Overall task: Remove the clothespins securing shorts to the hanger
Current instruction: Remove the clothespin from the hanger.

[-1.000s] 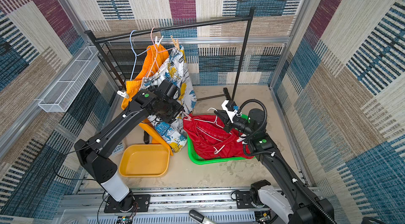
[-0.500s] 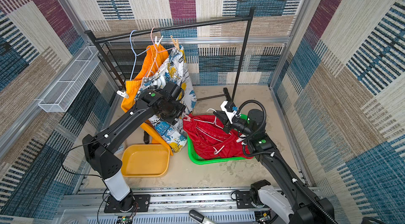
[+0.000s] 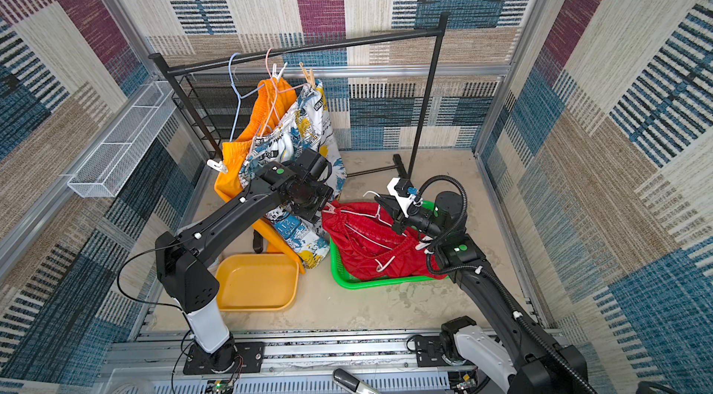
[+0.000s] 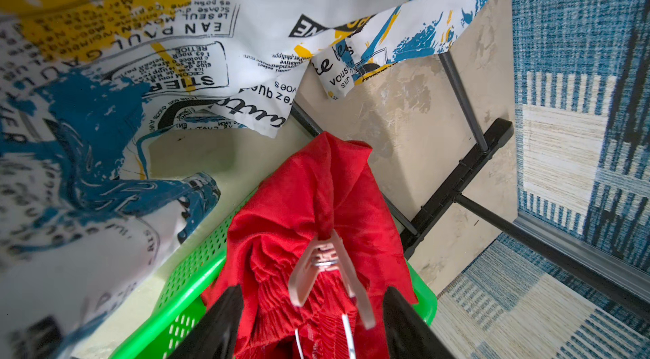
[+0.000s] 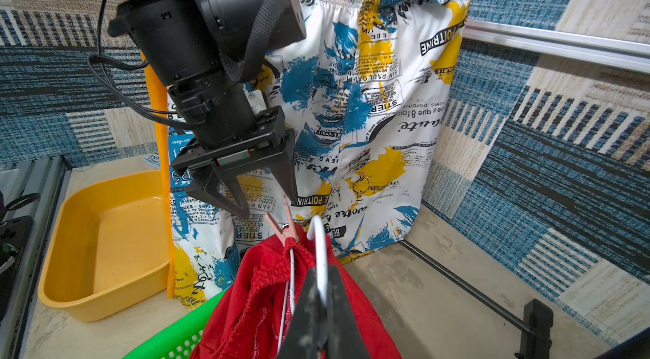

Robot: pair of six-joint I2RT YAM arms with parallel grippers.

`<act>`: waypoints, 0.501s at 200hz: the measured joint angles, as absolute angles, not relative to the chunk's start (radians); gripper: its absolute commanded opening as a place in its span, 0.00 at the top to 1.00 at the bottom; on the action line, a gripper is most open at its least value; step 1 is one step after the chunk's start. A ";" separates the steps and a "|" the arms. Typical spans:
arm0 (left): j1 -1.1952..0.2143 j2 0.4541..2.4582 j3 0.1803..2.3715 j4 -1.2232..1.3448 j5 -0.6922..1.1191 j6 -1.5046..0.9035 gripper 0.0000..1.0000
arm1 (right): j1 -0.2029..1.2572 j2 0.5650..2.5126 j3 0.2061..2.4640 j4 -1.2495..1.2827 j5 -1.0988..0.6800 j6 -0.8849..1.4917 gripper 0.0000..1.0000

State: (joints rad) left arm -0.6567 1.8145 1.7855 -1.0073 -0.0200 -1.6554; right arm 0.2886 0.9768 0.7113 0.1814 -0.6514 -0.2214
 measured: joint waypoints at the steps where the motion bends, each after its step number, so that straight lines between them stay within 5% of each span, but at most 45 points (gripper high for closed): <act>1: -0.657 1.815 1.785 -1.007 -0.020 -1.656 0.34 | 0.289 0.977 0.711 0.181 -0.651 -0.221 1.00; 100: -0.670 1.827 1.748 -0.975 -0.025 -1.746 0.39 | 0.290 0.974 0.711 0.182 -0.651 -0.221 1.00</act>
